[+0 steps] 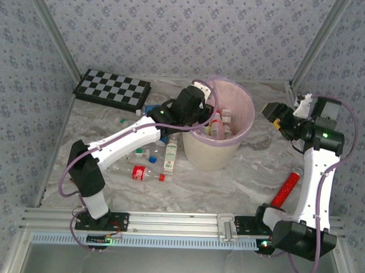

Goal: Put the plastic bottles in the bin

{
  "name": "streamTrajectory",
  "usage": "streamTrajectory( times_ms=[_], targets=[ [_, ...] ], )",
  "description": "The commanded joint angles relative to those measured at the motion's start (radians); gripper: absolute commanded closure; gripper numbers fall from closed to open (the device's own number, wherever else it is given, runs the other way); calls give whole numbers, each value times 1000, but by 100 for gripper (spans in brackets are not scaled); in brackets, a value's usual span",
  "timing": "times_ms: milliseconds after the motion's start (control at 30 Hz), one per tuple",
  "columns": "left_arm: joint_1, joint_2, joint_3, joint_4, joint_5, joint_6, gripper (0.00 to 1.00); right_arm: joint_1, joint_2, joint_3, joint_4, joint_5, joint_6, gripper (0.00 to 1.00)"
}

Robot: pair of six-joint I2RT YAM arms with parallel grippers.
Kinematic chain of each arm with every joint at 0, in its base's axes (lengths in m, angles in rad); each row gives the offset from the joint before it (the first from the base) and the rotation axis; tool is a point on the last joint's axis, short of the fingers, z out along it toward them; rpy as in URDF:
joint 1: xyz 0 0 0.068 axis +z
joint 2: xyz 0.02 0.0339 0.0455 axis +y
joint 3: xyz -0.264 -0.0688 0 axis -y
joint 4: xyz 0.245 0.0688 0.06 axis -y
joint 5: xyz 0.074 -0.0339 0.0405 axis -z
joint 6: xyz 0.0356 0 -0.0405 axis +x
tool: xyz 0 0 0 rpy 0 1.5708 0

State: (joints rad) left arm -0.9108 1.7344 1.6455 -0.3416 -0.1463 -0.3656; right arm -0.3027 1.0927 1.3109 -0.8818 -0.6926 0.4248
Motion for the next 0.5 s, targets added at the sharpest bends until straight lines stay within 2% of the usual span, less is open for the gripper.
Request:
streamTrajectory(
  times_ms=[0,133,367,467],
  targets=[
    [1,-76,-11,-19,-57,27,99,47,9,-17,20,-45,-30,19],
    [7,-153,-37,-29,-123,55,88,107,25,-6,44,-11,-38,17],
    [27,-270,-94,-27,-201,60,87,159,41,9,47,59,-54,17],
    [42,-318,-134,-12,-208,46,91,159,39,16,36,88,-62,17]
  ],
)
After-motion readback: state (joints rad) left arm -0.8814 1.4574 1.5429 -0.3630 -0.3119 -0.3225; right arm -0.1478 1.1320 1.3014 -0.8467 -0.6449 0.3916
